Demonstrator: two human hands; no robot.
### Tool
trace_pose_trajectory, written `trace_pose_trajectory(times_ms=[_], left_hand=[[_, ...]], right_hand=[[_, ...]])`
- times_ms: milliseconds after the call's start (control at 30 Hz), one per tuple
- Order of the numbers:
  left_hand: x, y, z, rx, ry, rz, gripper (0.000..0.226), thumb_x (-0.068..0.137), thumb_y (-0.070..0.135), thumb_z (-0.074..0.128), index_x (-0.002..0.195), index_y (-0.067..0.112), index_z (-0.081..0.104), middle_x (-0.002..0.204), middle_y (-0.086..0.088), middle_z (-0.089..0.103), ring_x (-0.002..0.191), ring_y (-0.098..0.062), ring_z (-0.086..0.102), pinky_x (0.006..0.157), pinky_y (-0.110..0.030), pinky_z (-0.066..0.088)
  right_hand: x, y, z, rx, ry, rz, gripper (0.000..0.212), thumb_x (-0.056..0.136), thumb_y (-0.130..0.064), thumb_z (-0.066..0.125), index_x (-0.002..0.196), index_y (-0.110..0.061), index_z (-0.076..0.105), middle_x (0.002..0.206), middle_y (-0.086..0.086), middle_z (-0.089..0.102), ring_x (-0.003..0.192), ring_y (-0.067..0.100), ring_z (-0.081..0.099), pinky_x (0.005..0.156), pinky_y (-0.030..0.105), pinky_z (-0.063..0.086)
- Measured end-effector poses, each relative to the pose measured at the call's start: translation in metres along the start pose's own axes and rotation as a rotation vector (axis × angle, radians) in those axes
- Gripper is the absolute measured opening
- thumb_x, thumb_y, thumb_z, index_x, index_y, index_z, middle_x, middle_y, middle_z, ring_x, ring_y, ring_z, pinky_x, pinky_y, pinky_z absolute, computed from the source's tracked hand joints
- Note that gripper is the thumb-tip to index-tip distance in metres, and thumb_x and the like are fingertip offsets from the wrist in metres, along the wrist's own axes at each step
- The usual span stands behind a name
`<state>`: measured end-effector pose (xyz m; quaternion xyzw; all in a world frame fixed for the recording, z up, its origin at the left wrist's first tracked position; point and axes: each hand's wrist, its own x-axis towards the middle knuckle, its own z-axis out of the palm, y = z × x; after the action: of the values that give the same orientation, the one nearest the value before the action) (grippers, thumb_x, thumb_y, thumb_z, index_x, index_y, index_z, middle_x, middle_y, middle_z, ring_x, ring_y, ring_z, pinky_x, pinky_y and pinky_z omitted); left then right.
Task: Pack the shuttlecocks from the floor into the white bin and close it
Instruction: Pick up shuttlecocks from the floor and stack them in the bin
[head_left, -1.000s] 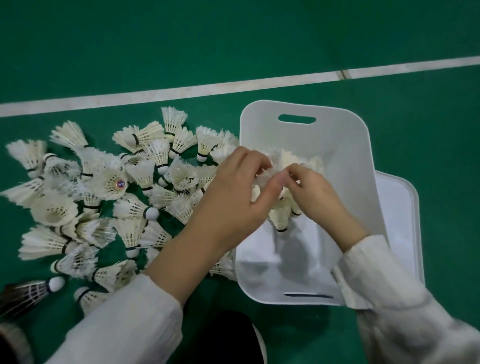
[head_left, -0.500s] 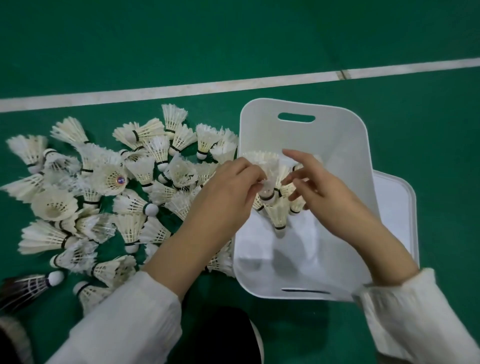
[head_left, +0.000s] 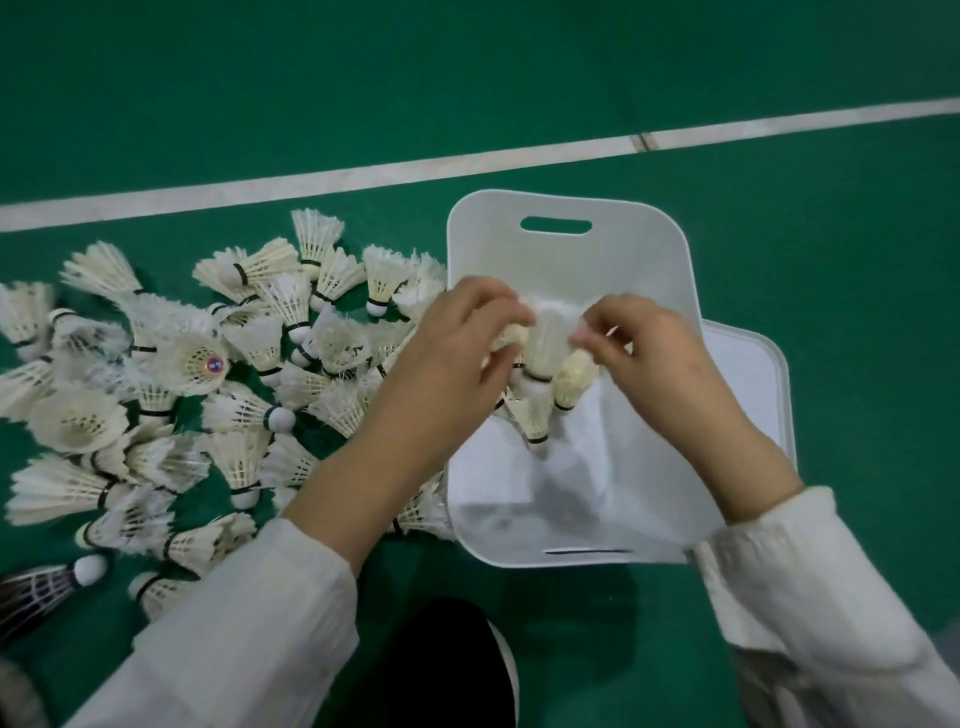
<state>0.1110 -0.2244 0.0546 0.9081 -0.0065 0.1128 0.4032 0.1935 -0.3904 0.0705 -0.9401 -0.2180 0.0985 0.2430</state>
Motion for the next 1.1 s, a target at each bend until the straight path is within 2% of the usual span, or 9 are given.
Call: trace_pose_trajectory(times_ms=[133,267,367,500,633,767,867,933,1100], left_hand=[[-0.016,-0.024,-0.021,0.004,0.136,-0.282,0.022,0.093,0.019,0.047,0.114,0.017,0.054,0.113,0.009,0.044,0.095,-0.005,0.05,0.087,-0.02,0.042],[-0.051,-0.069,-0.031,0.132,0.086,-0.456,0.02,0.093,0.02,0.047,0.11,0.015,0.055,0.104,0.004,0.049,0.085,-0.009,0.051,0.075,-0.028,0.044],[-0.083,-0.091,-0.035,0.17,0.038,-0.552,0.021,0.092,0.018,0.049,0.112,0.013,0.055,0.104,0.003,0.047,0.086,-0.012,0.052,0.075,-0.03,0.044],[-0.117,-0.103,-0.04,0.158,0.011,-0.654,0.025,0.091,0.015,0.051,0.116,0.012,0.054,0.107,-0.001,0.048,0.092,-0.018,0.053,0.08,-0.035,0.046],[-0.138,-0.114,-0.051,0.173,0.016,-0.695,0.027,0.09,0.015,0.052,0.117,0.013,0.055,0.112,-0.005,0.052,0.091,-0.018,0.055,0.078,-0.031,0.043],[-0.164,-0.123,-0.07,0.215,0.101,-0.762,0.023,0.089,0.015,0.054,0.112,0.011,0.058,0.107,-0.008,0.058,0.092,-0.022,0.056,0.079,-0.029,0.042],[-0.186,-0.116,-0.073,0.185,0.085,-0.746,0.019,0.088,0.017,0.055,0.106,0.011,0.058,0.102,-0.008,0.058,0.09,-0.022,0.056,0.078,-0.031,0.044],[-0.2,-0.109,-0.072,0.155,0.069,-0.764,0.018,0.089,0.021,0.054,0.104,0.012,0.058,0.101,-0.006,0.058,0.086,-0.021,0.056,0.077,-0.032,0.045],[-0.228,-0.103,-0.061,0.119,-0.018,-0.776,0.021,0.088,0.014,0.053,0.108,0.009,0.058,0.103,-0.009,0.058,0.092,-0.025,0.056,0.083,-0.035,0.046]], right_hand=[[0.031,0.031,0.01,-0.058,0.162,0.184,0.018,0.091,-0.021,0.054,0.095,-0.007,0.065,0.096,0.013,0.065,0.075,0.033,0.062,0.074,0.043,0.052],[0.056,0.048,0.04,-0.126,0.044,0.259,0.023,0.092,-0.018,0.049,0.101,-0.003,0.064,0.096,0.018,0.067,0.084,0.036,0.062,0.076,0.038,0.05],[0.059,0.048,0.06,-0.165,-0.095,0.295,0.031,0.092,-0.01,0.043,0.121,-0.006,0.053,0.111,0.023,0.062,0.1,0.039,0.058,0.085,0.04,0.046],[0.036,0.028,0.055,-0.062,-0.015,0.264,0.044,0.092,-0.008,0.041,0.135,-0.017,0.039,0.105,0.015,0.06,0.093,0.035,0.058,0.081,0.036,0.044],[-0.001,-0.025,0.038,0.016,0.015,0.083,0.021,0.092,-0.018,0.049,0.108,-0.019,0.063,0.101,0.0,0.066,0.082,0.016,0.057,0.072,0.026,0.04],[-0.039,-0.102,0.053,0.171,-0.15,-0.21,0.018,0.093,-0.019,0.05,0.104,-0.02,0.064,0.097,-0.006,0.061,0.082,0.007,0.056,0.07,0.016,0.043],[-0.054,-0.139,0.104,0.131,-0.338,-0.451,0.02,0.093,-0.016,0.05,0.107,-0.013,0.063,0.101,0.003,0.062,0.092,0.016,0.057,0.077,0.024,0.044],[-0.064,-0.149,0.143,-0.019,-0.458,-0.567,0.022,0.093,-0.021,0.047,0.109,-0.014,0.06,0.105,0.005,0.058,0.098,0.022,0.056,0.077,0.037,0.048],[-0.075,-0.141,0.2,-0.292,-0.651,-0.564,0.022,0.09,-0.014,0.047,0.108,-0.004,0.055,0.113,0.015,0.048,0.103,0.033,0.05,0.08,0.043,0.045]])
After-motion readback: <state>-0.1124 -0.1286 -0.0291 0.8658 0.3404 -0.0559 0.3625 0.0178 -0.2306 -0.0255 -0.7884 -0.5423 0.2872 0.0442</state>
